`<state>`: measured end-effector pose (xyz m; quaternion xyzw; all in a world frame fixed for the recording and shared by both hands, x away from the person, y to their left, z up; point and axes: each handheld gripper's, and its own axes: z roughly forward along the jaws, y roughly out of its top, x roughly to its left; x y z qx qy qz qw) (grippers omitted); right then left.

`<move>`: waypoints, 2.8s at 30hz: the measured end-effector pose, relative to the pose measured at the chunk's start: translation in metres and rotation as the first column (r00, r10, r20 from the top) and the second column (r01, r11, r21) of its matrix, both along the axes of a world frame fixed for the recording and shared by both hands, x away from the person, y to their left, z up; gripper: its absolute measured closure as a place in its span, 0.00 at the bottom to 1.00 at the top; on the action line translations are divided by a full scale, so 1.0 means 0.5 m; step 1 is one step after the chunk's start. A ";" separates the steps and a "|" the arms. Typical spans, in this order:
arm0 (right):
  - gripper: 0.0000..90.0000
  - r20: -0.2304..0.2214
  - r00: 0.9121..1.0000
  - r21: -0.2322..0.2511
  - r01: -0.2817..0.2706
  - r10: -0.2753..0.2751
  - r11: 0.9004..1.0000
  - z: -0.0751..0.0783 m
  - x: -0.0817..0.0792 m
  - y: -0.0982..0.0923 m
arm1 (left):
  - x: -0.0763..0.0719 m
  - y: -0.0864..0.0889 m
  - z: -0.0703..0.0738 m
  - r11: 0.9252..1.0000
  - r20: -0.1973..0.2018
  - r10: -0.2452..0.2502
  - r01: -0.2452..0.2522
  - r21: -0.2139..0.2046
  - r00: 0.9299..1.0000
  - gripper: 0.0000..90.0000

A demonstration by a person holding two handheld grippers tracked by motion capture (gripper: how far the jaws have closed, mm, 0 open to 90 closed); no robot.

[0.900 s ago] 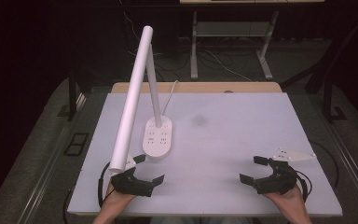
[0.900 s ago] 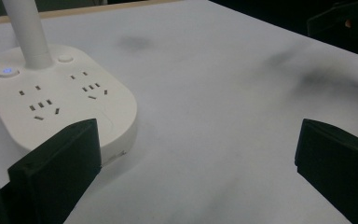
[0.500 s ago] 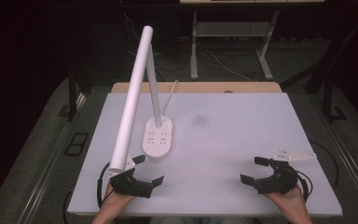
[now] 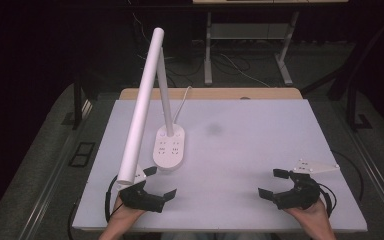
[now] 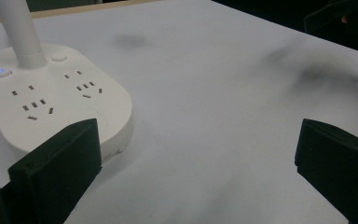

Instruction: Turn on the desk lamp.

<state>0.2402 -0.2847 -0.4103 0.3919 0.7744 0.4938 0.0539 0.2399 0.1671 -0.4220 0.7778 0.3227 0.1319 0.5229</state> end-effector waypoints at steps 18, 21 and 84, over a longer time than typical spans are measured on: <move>0.00 -0.027 0.999 -0.035 -0.047 0.046 0.998 0.032 0.023 0.018 | -0.002 0.001 -0.001 1.000 -0.003 0.011 -0.011 -0.002 1.000 0.00; 0.00 -0.023 0.998 -0.041 -0.063 0.062 0.997 0.041 0.032 0.025 | -0.002 0.001 -0.001 1.000 -0.005 0.010 -0.010 -0.001 1.000 0.00; 0.00 -0.027 0.988 -0.113 -0.157 0.155 0.981 0.120 0.213 0.204 | 0.001 -0.002 -0.002 1.000 0.002 -0.005 0.005 0.007 1.000 0.00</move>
